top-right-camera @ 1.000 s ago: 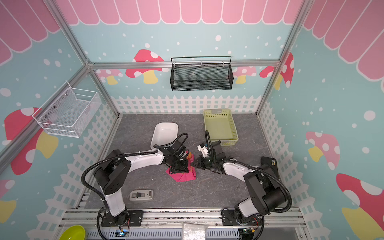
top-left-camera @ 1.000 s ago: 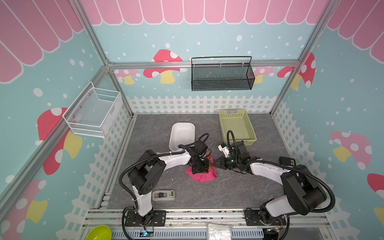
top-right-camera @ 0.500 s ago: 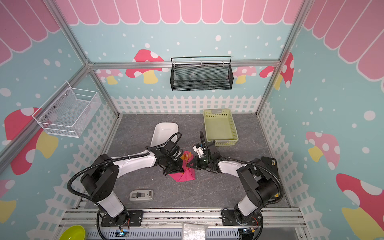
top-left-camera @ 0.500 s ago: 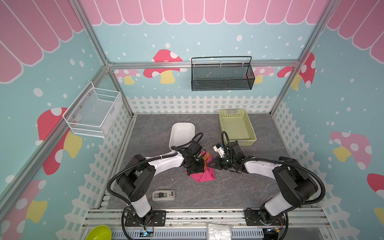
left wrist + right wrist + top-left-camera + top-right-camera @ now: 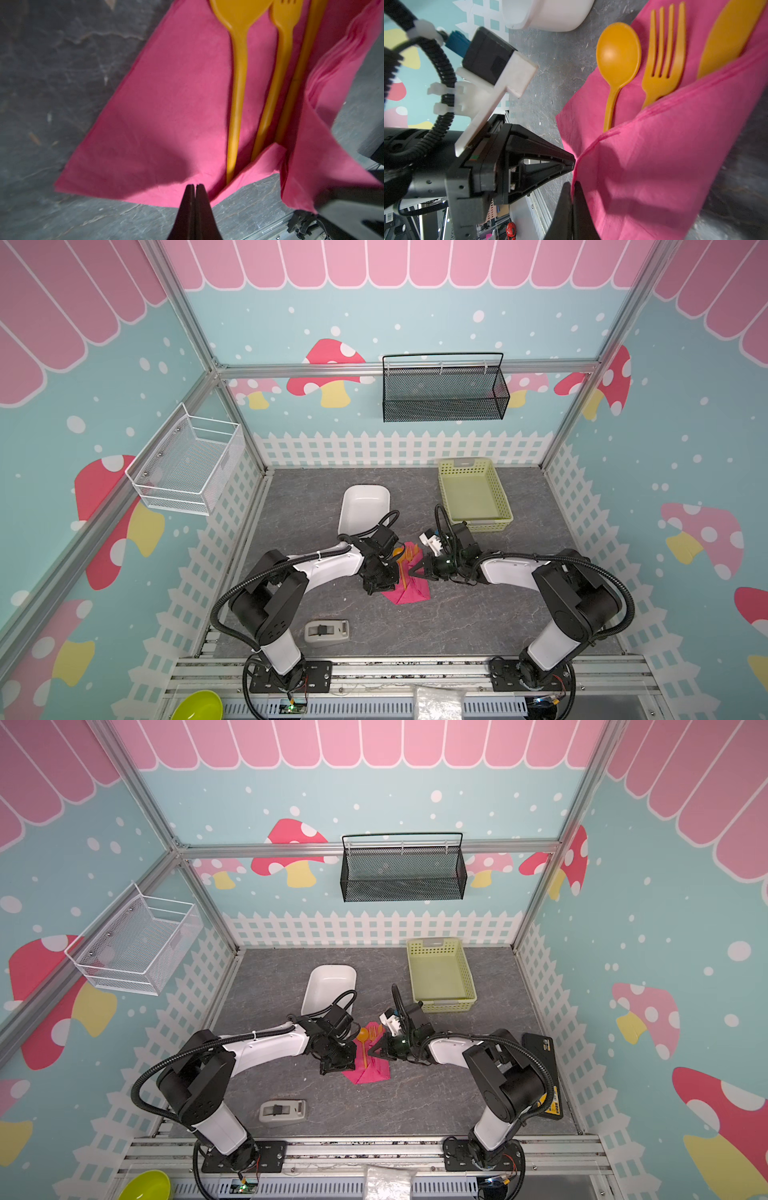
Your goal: Place the utensils on the paper napkin and roll it up
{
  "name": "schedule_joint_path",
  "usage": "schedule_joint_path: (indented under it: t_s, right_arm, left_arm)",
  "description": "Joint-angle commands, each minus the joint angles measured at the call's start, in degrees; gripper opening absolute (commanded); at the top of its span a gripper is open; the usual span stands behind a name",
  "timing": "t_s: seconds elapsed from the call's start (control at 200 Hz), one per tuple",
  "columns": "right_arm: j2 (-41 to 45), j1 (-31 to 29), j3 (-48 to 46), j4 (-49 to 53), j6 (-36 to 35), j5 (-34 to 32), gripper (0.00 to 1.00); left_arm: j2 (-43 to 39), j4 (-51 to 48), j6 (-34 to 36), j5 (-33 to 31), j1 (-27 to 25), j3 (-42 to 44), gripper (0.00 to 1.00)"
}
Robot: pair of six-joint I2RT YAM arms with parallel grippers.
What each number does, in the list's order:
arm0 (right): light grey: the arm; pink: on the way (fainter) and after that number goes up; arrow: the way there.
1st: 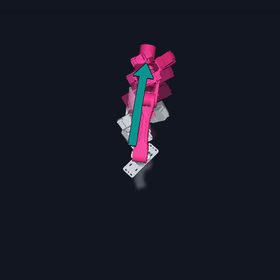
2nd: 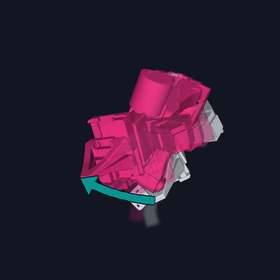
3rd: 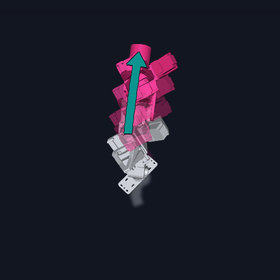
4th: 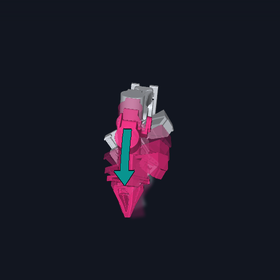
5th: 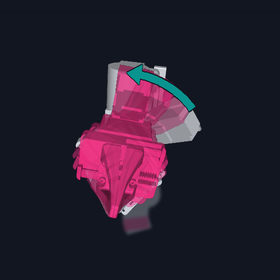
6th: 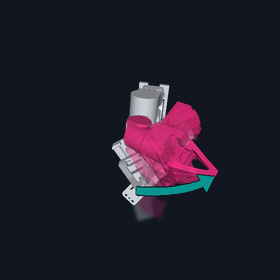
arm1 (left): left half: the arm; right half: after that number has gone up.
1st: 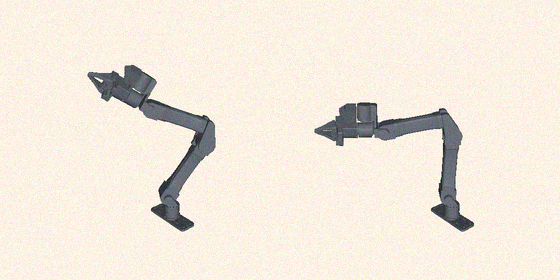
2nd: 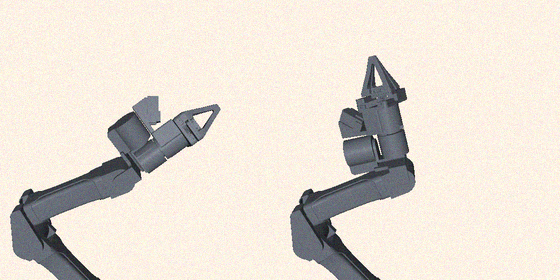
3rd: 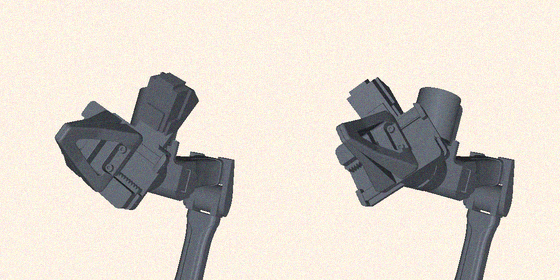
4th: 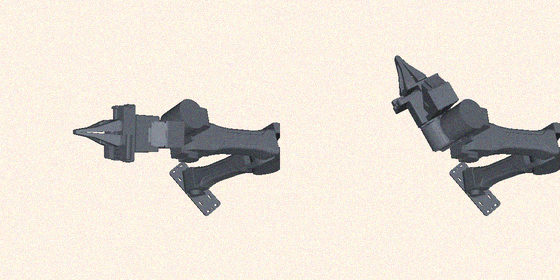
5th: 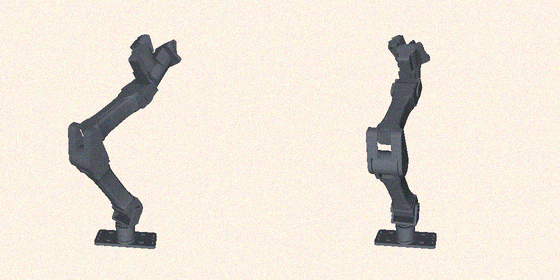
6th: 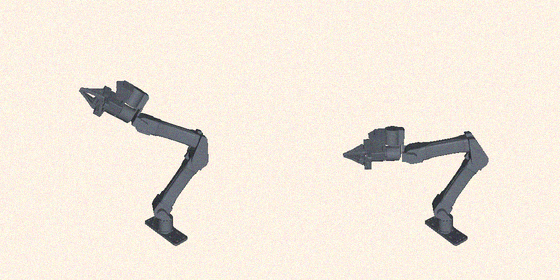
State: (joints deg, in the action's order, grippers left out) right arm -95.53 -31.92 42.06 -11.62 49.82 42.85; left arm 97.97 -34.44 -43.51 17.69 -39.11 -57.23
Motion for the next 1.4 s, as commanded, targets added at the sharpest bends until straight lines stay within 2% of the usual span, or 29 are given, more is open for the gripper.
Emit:
schedule_joint_path:
  t_s: [0.0,1.396]
  right_arm:
    - [-1.11,-0.46,1.37,-1.34,0.67,0.47,0.00]
    - [-9.17,-3.26,6.59,-3.07,0.45,2.28,0.00]
  left_arm:
    - [1.32,-0.55,0.59,-0.48,0.18,0.11,0.02]
    - [3.12,1.30,0.09,0.59,-0.90,-0.10,0.02]
